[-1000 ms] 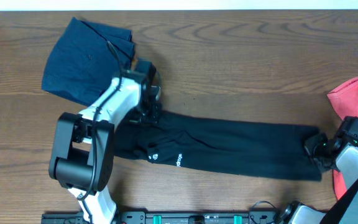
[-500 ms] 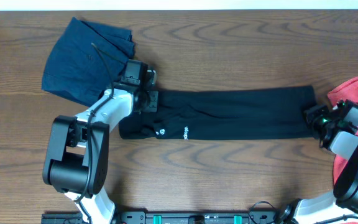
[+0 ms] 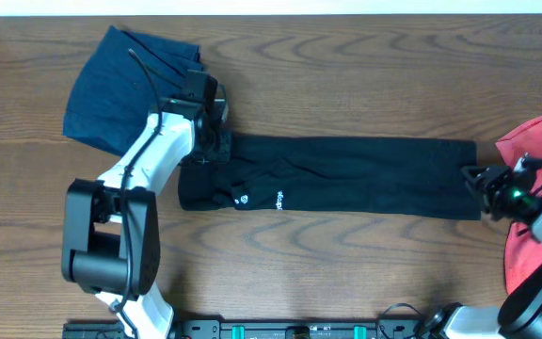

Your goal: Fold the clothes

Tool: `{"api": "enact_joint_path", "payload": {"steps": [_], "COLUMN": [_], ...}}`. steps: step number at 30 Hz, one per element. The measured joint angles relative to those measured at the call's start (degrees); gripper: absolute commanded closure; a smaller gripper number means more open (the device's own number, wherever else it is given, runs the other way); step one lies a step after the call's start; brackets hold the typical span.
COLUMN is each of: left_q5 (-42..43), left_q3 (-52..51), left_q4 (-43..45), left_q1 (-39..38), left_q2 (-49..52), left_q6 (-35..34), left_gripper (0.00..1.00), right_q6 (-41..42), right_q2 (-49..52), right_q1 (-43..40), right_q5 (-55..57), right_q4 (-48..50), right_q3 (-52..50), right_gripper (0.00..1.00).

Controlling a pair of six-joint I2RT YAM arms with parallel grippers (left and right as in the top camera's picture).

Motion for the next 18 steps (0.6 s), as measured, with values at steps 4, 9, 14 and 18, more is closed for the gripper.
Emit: {"api": "enact_joint_path", "payload": {"steps": [4,9,14,18], "left_q5": [0.0,0.0,0.0,0.0], "left_q3": [1.2,1.6,1.6,1.7], "left_q4": [-5.0,-9.7,-11.5,-11.5], "left_q1": [0.0,0.0,0.0,0.0], "left_q2": [-4.1,-10.8,-15.4,-16.7], "left_q6": [0.3,0.1,0.1,0.1], "left_gripper": [0.28,0.24,0.24,0.24], "right_q6": [-3.0,-8.8,-18.5,-22.3], "right_q2": [-1.1,-1.1,0.5,5.2], "right_q1": [0.5,0.6,0.6,0.6], "right_q5": [6.6,16.8,19.8,20.8], "right_q4": [-16.1,-16.2,-14.3,-17.1], "right_q3": [11.0,17.7,18.7,18.8], "right_gripper": [0.58,0.43,0.38,0.37]}}
